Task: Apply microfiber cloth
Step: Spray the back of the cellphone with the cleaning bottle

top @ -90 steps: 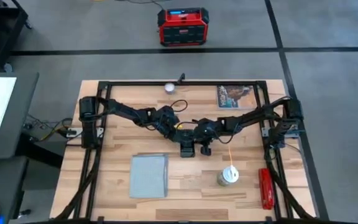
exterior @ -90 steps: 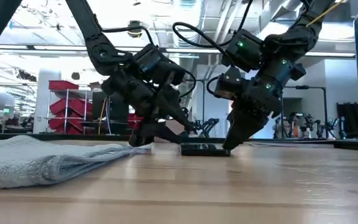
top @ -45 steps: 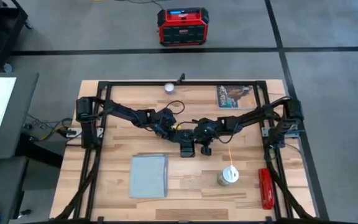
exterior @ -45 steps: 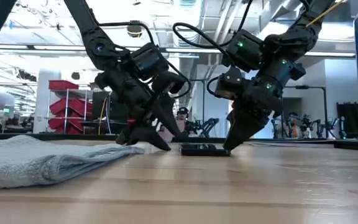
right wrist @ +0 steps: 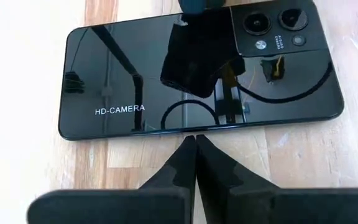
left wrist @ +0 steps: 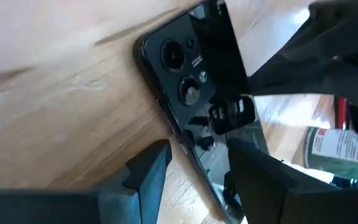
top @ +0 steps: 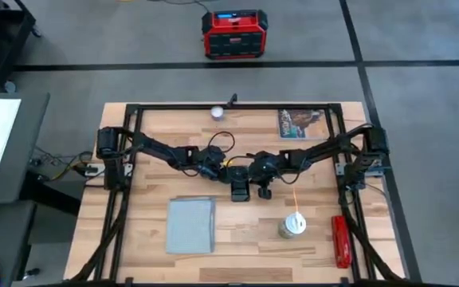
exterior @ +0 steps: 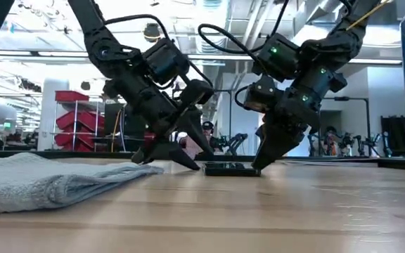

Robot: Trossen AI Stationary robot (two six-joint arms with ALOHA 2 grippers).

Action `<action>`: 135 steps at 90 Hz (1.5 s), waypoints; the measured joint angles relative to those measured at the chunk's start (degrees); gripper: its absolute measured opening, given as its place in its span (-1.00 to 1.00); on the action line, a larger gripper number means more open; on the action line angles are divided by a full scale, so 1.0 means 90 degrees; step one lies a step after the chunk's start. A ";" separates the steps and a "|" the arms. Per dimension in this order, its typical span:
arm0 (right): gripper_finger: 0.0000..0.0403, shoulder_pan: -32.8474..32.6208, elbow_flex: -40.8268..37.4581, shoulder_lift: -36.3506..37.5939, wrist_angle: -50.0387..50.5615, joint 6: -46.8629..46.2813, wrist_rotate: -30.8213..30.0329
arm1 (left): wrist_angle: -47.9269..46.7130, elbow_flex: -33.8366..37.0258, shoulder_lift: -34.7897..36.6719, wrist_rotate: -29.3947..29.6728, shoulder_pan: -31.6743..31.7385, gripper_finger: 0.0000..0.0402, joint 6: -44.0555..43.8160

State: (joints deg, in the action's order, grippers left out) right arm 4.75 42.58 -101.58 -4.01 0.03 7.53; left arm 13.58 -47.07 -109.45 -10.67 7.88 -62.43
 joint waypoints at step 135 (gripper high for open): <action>-1.00 0.0316 -0.0003 0.0075 -0.0937 -0.0011 -0.0379 | 0.0913 0.0066 0.0468 0.0725 -0.0313 -0.90 0.2689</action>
State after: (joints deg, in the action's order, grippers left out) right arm 7.60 42.55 -100.90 -12.44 -0.06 4.12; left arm 21.80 -46.47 -105.24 -4.15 5.06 -38.23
